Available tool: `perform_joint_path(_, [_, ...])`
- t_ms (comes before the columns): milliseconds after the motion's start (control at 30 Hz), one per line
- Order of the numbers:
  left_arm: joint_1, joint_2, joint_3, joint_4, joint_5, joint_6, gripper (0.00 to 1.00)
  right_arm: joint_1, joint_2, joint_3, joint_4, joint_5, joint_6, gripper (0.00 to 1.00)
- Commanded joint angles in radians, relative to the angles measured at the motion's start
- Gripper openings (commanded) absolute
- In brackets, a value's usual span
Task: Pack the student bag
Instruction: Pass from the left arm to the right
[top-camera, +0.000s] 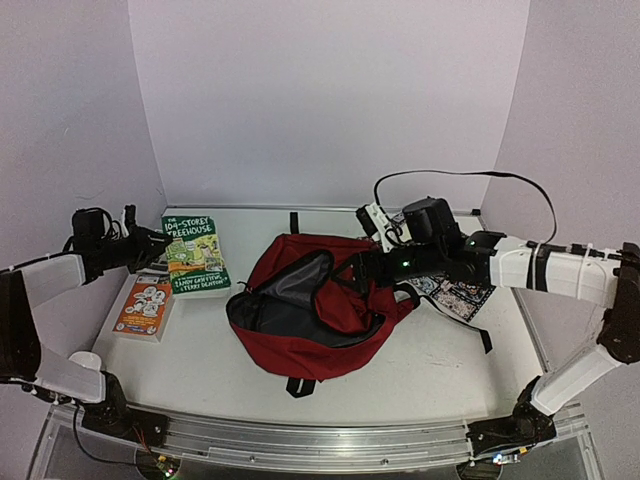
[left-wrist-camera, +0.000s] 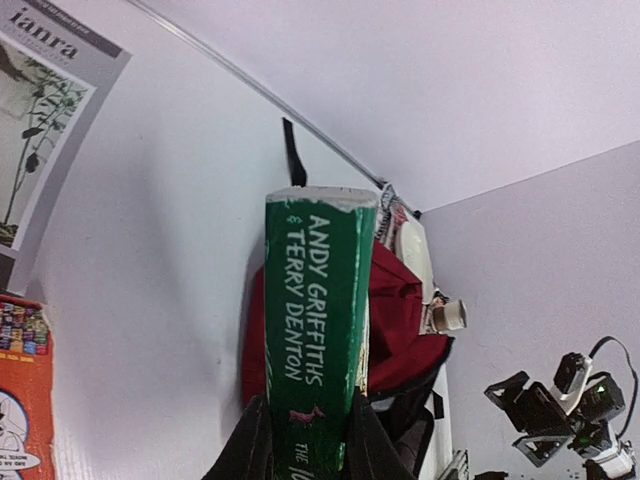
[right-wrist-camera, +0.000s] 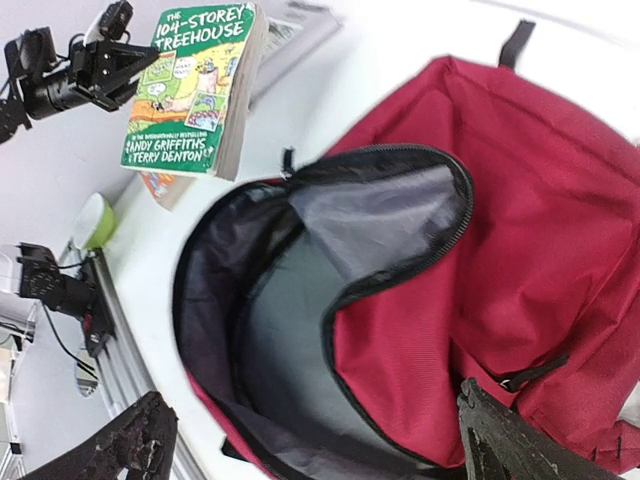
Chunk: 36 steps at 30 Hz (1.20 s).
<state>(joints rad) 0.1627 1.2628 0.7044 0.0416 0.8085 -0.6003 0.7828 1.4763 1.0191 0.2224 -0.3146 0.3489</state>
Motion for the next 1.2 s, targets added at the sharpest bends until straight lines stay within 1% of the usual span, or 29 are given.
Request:
perform_joint_path(0, [-0.024, -0.123, 0.013, 0.042, 0.144, -0.080, 0.00, 0.022, -0.046, -0.019, 0.067, 0.009, 0.058, 0.98])
perform_joint_path(100, [-0.089, -0.173, 0.019, 0.039, 0.153, -0.102, 0.00, 0.060, -0.020, -0.005, 0.093, -0.004, 0.085, 0.98])
perform_joint_path(267, [-0.254, -0.215, 0.019, 0.038, 0.100, -0.134, 0.00, 0.124, 0.045, 0.050, 0.149, 0.001, 0.147, 0.98])
perform_joint_path(467, [-0.357, -0.250, 0.020, 0.046, 0.066, -0.157, 0.00, 0.141, 0.106, 0.073, 0.304, -0.038, 0.260, 0.98])
perform_joint_path(633, [-0.434, -0.230, 0.015, 0.113, 0.079, -0.190, 0.00, 0.149, 0.194, 0.114, 0.422, -0.113, 0.355, 0.98])
perform_joint_path(800, [-0.509, -0.228, 0.040, 0.129, 0.054, -0.194, 0.00, 0.151, 0.250, 0.145, 0.469, -0.132, 0.373, 0.98])
perform_joint_path(967, [-0.542, -0.233, 0.055, 0.160, 0.069, -0.217, 0.00, 0.150, 0.284, 0.164, 0.506, -0.167, 0.381, 0.98])
perform_joint_path(1167, [-0.571, -0.234, 0.034, 0.244, 0.089, -0.269, 0.00, 0.150, 0.324, 0.167, 0.654, -0.294, 0.444, 0.97])
